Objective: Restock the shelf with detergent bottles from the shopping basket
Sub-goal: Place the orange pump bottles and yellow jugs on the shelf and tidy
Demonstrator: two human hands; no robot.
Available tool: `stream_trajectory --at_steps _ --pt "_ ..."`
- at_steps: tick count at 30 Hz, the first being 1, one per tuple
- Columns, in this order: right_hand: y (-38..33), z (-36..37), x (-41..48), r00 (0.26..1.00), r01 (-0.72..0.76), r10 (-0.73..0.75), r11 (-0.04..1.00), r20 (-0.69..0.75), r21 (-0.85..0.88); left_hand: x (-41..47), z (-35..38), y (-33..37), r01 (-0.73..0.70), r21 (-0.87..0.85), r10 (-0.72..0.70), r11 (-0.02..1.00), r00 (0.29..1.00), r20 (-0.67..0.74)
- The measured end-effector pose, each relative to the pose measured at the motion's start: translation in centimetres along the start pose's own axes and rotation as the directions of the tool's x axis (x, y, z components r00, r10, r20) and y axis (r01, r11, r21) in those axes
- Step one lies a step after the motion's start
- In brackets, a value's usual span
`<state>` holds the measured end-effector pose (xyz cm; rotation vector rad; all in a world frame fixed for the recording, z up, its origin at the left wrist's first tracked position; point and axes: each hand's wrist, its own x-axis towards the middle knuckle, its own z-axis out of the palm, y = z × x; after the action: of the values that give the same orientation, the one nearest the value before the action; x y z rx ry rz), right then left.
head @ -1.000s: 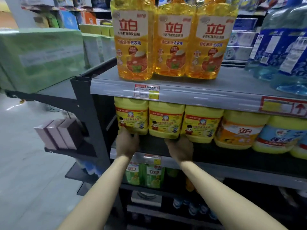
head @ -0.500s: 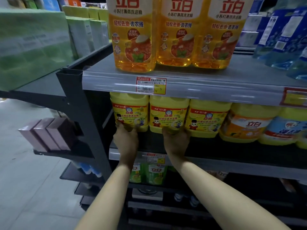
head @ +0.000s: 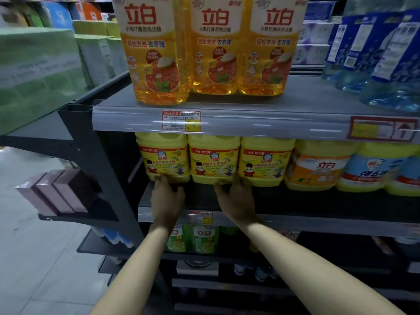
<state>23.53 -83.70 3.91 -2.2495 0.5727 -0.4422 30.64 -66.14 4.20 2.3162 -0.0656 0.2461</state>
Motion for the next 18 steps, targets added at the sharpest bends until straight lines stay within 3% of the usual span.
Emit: stream_trajectory --at_steps 5,9,15,18 --pt "2.0 -3.8 -0.6 0.983 0.167 -0.183 0.911 -0.007 -0.377 -2.1 0.3 0.0 -0.227 0.121 0.213 0.966 0.97 0.118" --pt "4.4 -6.9 -0.4 0.978 0.192 -0.208 0.822 0.03 -0.536 -3.2 0.5 0.4 -0.31 0.225 0.256 0.924 0.936 0.242" --pt "7.2 -10.7 0.5 0.996 0.084 -0.091 0.858 0.01 -0.507 -2.9 2.0 2.7 -0.462 0.269 0.373 0.845 0.87 0.324" --pt "7.7 -11.1 1.2 0.997 0.026 -0.052 0.906 -0.05 -0.423 -2.2 2.9 4.1 -0.429 0.284 0.333 0.858 0.884 0.329"
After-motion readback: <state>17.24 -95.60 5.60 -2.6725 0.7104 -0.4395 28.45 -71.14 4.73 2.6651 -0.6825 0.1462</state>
